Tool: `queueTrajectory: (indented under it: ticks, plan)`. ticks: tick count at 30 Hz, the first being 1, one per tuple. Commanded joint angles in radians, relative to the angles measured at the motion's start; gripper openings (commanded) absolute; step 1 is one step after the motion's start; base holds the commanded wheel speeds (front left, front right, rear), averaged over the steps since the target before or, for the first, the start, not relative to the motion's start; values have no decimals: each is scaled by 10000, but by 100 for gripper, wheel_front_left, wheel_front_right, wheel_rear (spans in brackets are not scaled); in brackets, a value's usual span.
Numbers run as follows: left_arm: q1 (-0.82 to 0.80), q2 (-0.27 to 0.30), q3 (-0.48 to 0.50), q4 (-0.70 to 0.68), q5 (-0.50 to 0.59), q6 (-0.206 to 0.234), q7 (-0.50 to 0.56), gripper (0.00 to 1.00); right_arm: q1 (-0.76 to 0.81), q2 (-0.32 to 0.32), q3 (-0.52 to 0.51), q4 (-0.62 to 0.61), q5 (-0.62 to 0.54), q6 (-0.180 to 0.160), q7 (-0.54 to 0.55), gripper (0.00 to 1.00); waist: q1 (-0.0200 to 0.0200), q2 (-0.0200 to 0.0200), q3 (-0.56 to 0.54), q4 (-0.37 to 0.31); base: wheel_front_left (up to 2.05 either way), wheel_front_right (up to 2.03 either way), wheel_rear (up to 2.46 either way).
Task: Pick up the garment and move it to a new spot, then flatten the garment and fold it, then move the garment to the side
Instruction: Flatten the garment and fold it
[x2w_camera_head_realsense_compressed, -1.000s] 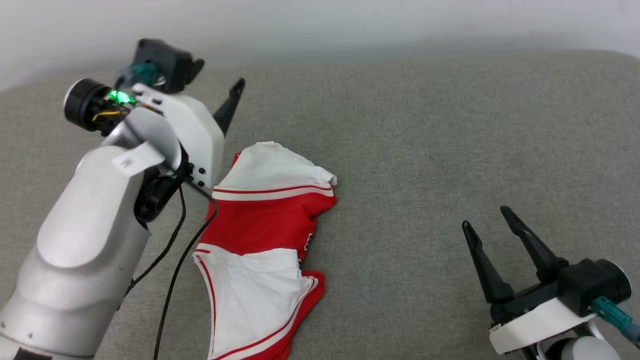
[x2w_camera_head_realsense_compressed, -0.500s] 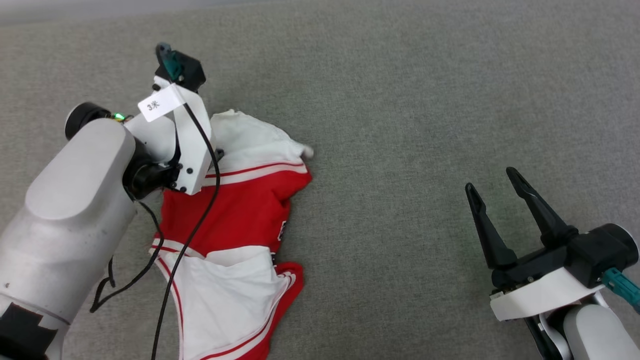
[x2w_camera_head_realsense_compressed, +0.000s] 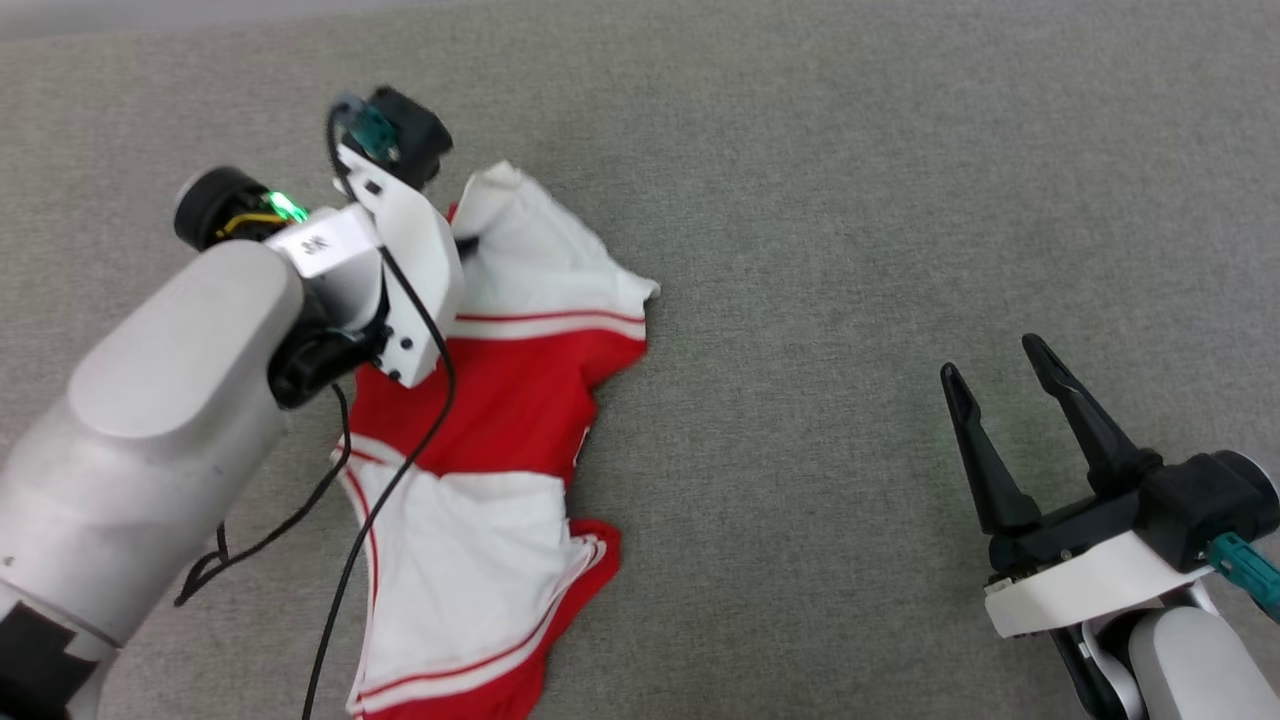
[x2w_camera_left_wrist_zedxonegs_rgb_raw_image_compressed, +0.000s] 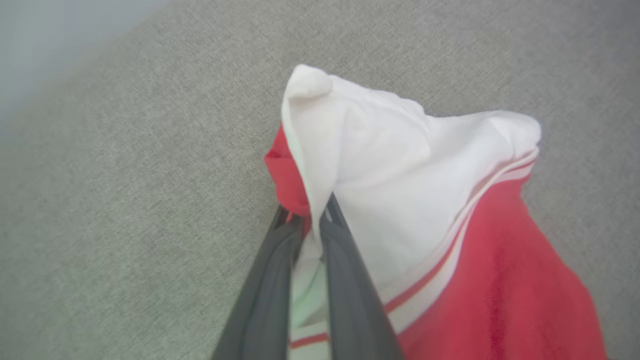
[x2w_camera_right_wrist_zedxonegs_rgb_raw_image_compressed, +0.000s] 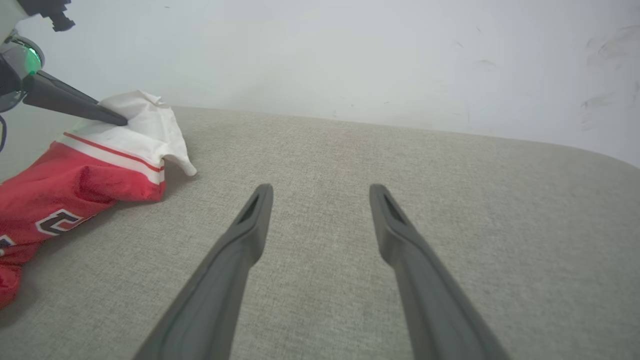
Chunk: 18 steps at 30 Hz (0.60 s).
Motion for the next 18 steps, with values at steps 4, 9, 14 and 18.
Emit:
queueTrajectory:
  ticks: [4, 9, 14, 18]
  plan:
    - [109, 476, 385, 119, -27, 24, -1228, 0, 206, -2, -166, -29, -36, -7, -42, 100, -1, 0, -302, 329, 0, 0, 0]
    - [646, 919, 612, 664, 100, 433, -2080, 0, 257, -12, -211, -80, -105, -7, -44, 100, -1, 0, -398, 460, 0, 0, 0]
    - [1553, 1270, 624, 1648, 30, 812, -2608, 0, 298, -4, -184, -108, -150, -7, -38, 100, -1, 0, -431, 521, 0, 0, 0]
    - [2176, 1140, 636, 2523, -270, 833, -2732, 0, 351, -43, -171, -82, -195, -7, -4, 100, -1, 0, -462, 540, 0, 0, 0]
